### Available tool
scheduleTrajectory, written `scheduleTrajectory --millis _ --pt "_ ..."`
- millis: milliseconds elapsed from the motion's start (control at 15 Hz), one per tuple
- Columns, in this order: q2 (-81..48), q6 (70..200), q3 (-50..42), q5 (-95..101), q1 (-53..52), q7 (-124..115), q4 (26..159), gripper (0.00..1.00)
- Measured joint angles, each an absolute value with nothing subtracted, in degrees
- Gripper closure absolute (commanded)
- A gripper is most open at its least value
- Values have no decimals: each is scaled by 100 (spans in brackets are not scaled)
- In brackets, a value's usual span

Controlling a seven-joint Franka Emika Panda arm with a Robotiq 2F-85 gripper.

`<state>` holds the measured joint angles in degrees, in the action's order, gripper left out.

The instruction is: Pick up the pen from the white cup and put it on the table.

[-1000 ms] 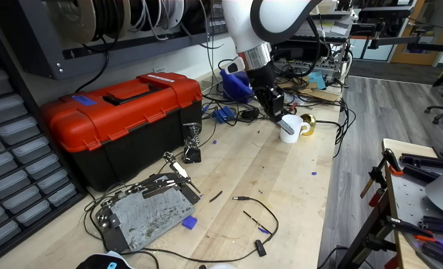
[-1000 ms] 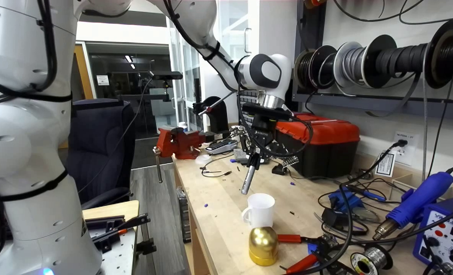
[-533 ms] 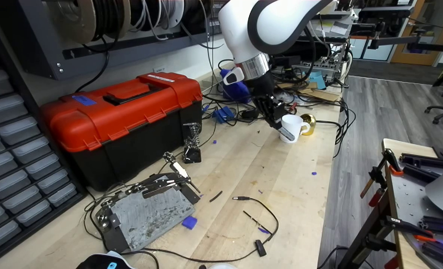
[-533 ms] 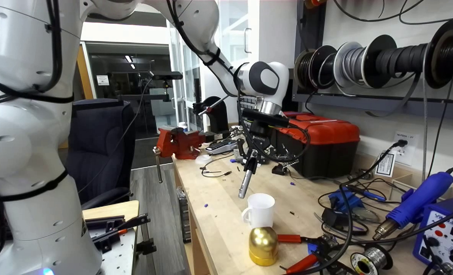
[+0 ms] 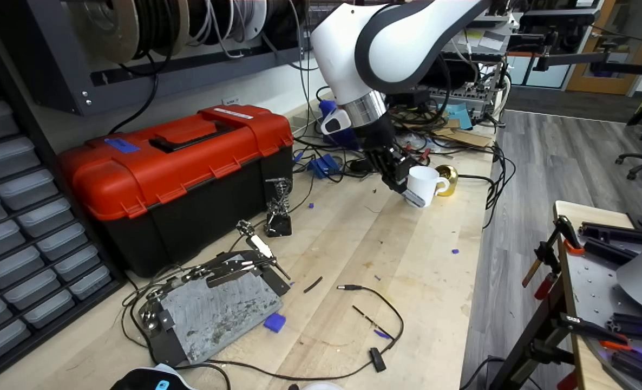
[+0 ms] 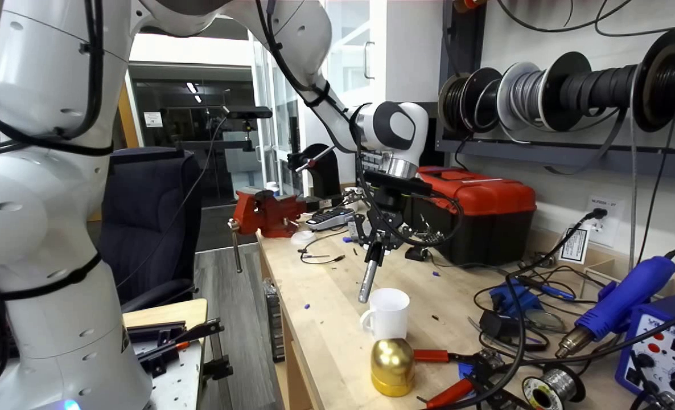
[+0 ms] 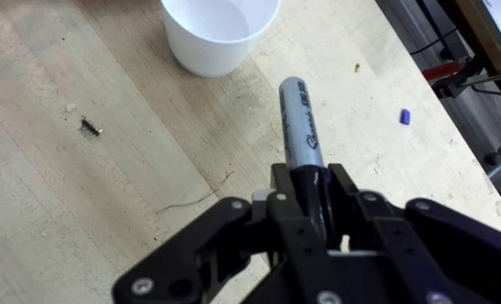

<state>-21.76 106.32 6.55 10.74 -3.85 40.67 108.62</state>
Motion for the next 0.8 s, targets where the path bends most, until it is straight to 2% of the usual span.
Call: scheduleTrajectory --millis 67,200,733,800 --pt "-2207 10633 662 1117 -390 4067 10840 96" --pt "-2261 10633 678 1215 -402 4067 10792 56" --pt "-2319 10971 687 1260 -383 3988 10750 1" --pt "-2315 11129 679 1147 -344 3924 10760 0"
